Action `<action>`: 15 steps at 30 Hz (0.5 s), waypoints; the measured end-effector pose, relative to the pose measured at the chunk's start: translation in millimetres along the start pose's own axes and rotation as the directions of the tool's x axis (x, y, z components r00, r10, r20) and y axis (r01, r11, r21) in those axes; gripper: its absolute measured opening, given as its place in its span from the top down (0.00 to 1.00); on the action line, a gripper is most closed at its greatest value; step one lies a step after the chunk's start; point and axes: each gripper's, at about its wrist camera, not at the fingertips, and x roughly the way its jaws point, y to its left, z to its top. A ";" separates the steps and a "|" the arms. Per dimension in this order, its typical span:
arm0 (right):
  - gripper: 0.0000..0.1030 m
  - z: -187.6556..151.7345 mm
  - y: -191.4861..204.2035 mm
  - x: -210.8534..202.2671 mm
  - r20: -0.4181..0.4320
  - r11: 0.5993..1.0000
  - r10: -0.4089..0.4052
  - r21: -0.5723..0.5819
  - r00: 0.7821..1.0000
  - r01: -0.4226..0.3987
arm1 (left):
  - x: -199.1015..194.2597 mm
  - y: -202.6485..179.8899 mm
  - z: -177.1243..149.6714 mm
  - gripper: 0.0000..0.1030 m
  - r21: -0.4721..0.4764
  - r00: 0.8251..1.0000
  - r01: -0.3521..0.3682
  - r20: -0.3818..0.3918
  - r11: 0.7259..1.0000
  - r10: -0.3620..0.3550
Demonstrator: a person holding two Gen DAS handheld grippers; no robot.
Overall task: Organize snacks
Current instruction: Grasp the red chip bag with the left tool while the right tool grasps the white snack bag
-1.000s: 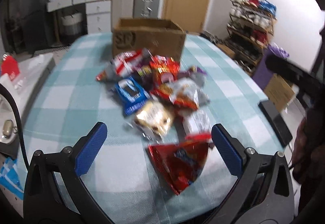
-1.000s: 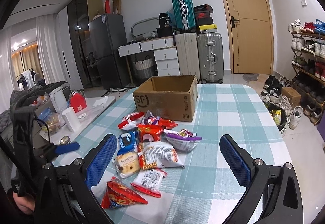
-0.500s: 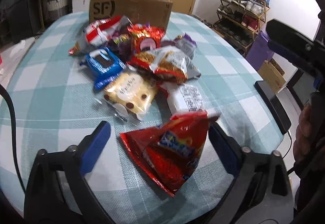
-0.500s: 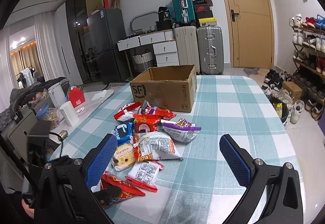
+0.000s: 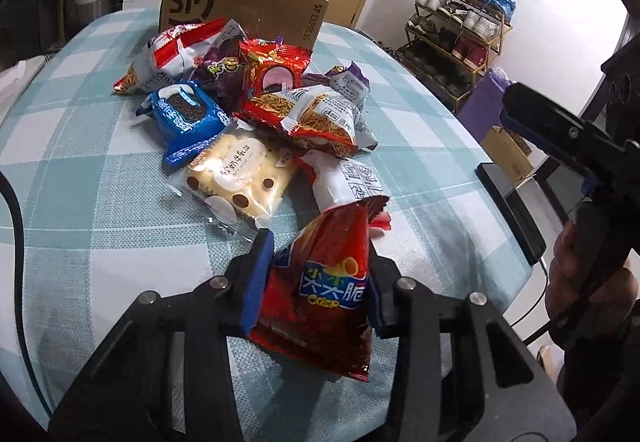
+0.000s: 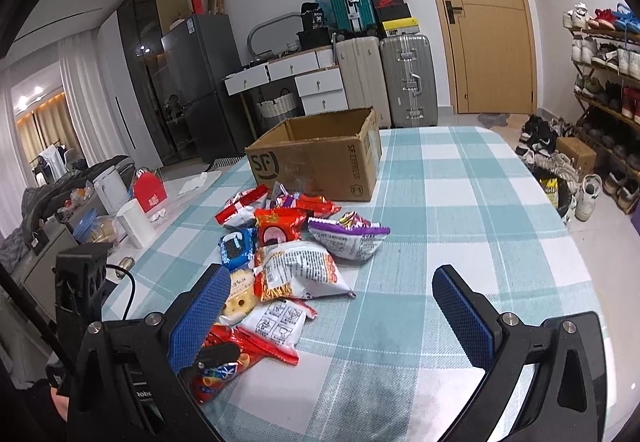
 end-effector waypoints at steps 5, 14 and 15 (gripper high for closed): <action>0.00 -4.9 1.7 3.8 -0.017 1.000 -0.001 -0.008 1.000 0.001 | -6.8 2.4 -0.9 0.66 -0.009 1.000 0.001 0.005 1.000 -0.001; 0.00 -16.3 8.9 28.8 -0.111 0.998 0.053 -0.029 0.992 -0.056 | -34.9 23.8 5.1 0.66 -0.074 0.999 0.029 0.044 0.997 -0.026; 0.00 -18.4 10.1 32.0 -0.121 0.998 0.061 -0.028 0.991 -0.065 | -39.1 26.4 5.0 0.66 -0.080 0.998 0.031 0.053 0.996 -0.026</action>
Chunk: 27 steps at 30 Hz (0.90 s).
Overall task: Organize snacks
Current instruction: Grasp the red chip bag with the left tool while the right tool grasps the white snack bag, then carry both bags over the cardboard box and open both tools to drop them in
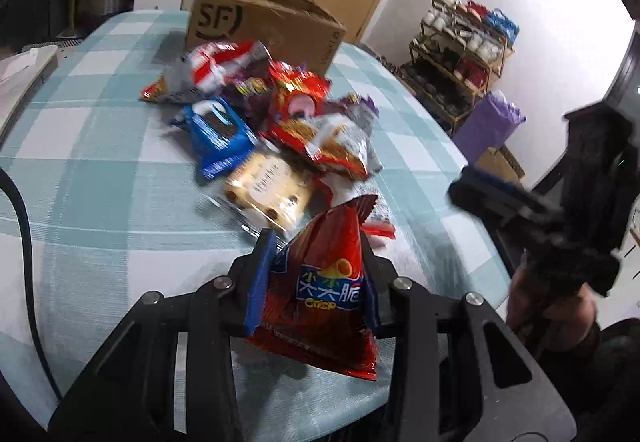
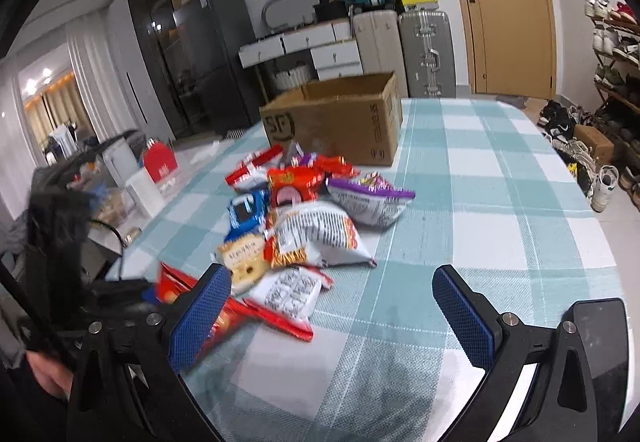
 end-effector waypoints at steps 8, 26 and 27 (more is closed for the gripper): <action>0.01 -7.4 8.0 41.7 -0.121 0.998 0.060 0.021 0.991 -0.058 | -41.0 14.3 10.0 0.66 -0.010 0.996 -0.032 0.085 0.999 0.033; 0.50 -14.5 48.7 97.0 -0.218 0.997 -0.016 -0.082 0.976 -0.002 | -87.1 29.4 12.5 0.66 -0.026 0.985 -0.066 0.156 0.998 0.069; 0.52 -14.1 46.4 96.1 -0.218 0.997 -0.011 -0.075 0.976 -0.005 | -89.2 30.4 12.4 0.66 -0.028 0.985 -0.067 0.157 0.997 0.071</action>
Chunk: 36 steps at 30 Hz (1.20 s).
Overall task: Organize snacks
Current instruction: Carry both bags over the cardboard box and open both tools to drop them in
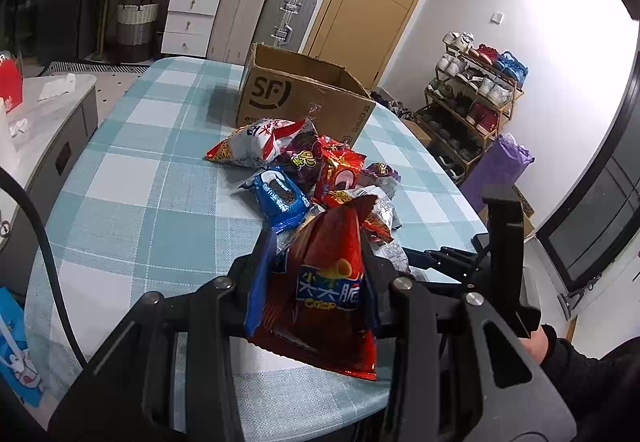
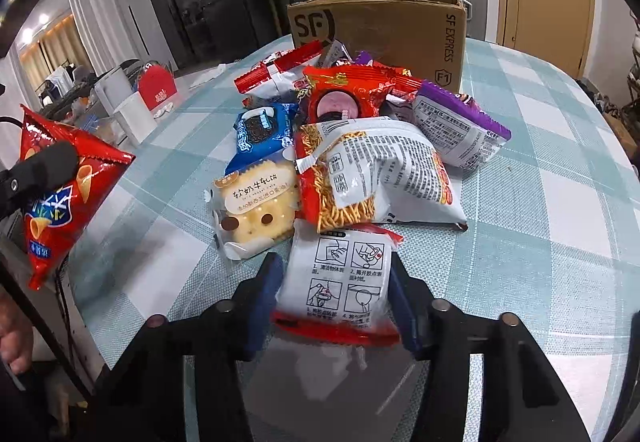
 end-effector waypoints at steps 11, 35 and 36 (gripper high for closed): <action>0.54 -8.3 -8.2 -27.9 0.034 0.997 0.076 0.013 0.997 -0.077 | -1.5 -6.6 -0.3 0.66 0.006 1.000 -0.026 0.001 1.000 0.026; 0.54 21.2 -28.4 -121.7 0.225 0.980 0.175 0.059 0.959 -0.192 | -11.7 -41.8 36.9 0.66 0.107 0.997 -0.068 0.041 0.992 0.064; 0.54 24.7 -27.9 -127.0 0.239 0.980 0.173 0.051 0.956 -0.190 | -14.0 -44.1 42.4 0.66 0.114 0.997 -0.068 0.049 0.991 0.063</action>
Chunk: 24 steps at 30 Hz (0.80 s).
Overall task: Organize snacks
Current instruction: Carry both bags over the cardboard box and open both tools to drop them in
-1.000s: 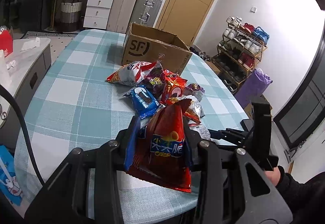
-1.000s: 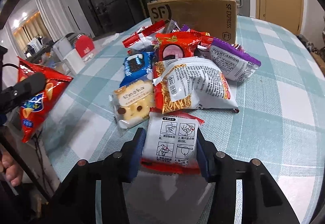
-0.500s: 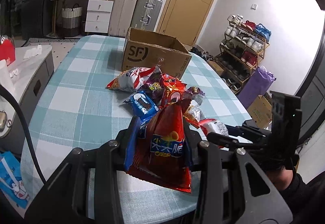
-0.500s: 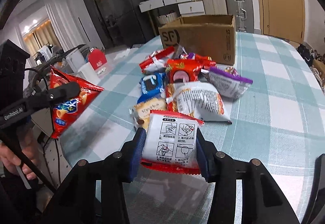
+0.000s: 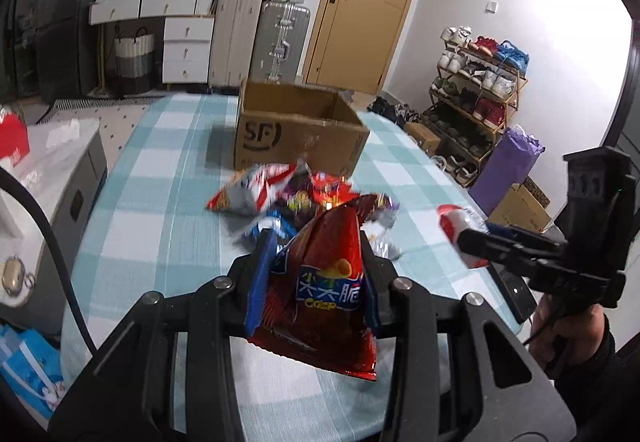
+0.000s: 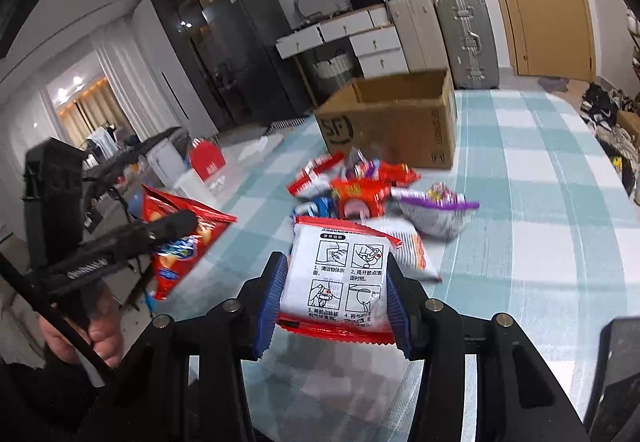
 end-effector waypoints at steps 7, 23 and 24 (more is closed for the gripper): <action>0.54 48.2 14.6 -34.1 0.100 0.998 0.045 -0.050 0.994 -0.040 | -2.5 -9.3 42.5 0.66 0.053 1.000 0.009 0.015 0.999 -0.010; 0.54 178.7 30.0 -59.6 0.213 0.988 0.118 -0.123 0.970 -0.093 | 8.9 -29.1 177.0 0.66 0.122 0.997 0.014 0.073 0.992 -0.023; 0.54 185.2 30.2 -58.3 0.213 0.988 0.117 -0.124 0.970 -0.092 | 12.2 -28.0 186.7 0.66 0.118 0.997 0.015 0.074 0.993 -0.024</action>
